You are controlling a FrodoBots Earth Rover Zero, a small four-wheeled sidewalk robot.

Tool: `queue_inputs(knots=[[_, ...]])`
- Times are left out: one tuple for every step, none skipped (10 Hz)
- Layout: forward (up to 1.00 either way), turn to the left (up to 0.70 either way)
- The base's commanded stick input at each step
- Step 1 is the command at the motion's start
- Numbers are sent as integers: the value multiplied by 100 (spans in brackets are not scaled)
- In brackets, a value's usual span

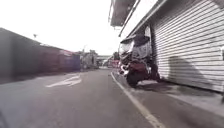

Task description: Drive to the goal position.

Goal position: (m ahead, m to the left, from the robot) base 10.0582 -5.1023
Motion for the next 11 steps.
queue_inputs(knots=[[45,0],[45,0],[45,0],[45,0],[45,0],[45,0],[45,0],[45,0],[45,23],[45,27],[45,27]])
